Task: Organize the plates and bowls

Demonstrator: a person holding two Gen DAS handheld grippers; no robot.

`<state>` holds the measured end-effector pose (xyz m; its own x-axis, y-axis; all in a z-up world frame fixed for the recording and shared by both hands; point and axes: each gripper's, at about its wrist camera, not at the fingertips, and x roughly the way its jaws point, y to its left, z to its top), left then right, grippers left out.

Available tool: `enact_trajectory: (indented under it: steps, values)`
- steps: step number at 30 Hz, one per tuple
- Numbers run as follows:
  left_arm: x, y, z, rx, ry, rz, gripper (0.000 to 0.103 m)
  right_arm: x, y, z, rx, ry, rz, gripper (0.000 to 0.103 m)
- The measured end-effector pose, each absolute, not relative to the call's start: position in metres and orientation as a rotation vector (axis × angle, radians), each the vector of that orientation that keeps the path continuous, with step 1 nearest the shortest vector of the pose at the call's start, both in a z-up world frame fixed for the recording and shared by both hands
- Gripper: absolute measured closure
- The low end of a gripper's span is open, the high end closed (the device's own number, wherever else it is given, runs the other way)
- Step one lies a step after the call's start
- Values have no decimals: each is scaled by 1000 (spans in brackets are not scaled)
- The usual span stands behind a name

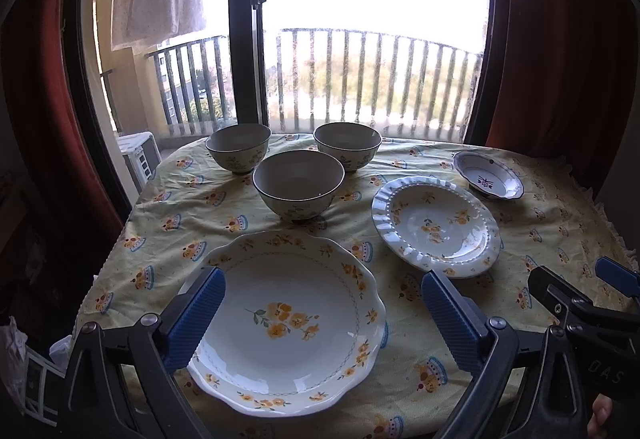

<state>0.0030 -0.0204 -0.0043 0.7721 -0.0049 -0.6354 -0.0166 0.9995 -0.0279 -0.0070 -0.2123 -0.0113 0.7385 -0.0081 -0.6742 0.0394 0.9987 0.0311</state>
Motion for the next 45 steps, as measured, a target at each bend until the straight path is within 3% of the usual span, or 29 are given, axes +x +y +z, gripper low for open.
enact_trajectory:
  steps: [15,25,34,41,45]
  values:
    - [45,34,-18,-33,802,30,10,40,-159,-22,30,859,-3,0]
    - [83,83,-66,-81,1011,72,12,82,-103,-66,20,1040,56,7]
    - [101,102,-106,-92,1173,13,26,105,-69,-107,34,1191,68,19]
    - [106,107,-122,-102,1234,-34,32,108,-56,-129,45,1282,65,31]
    - [107,107,-123,-99,1223,-35,32,107,-55,-130,45,1271,59,31]
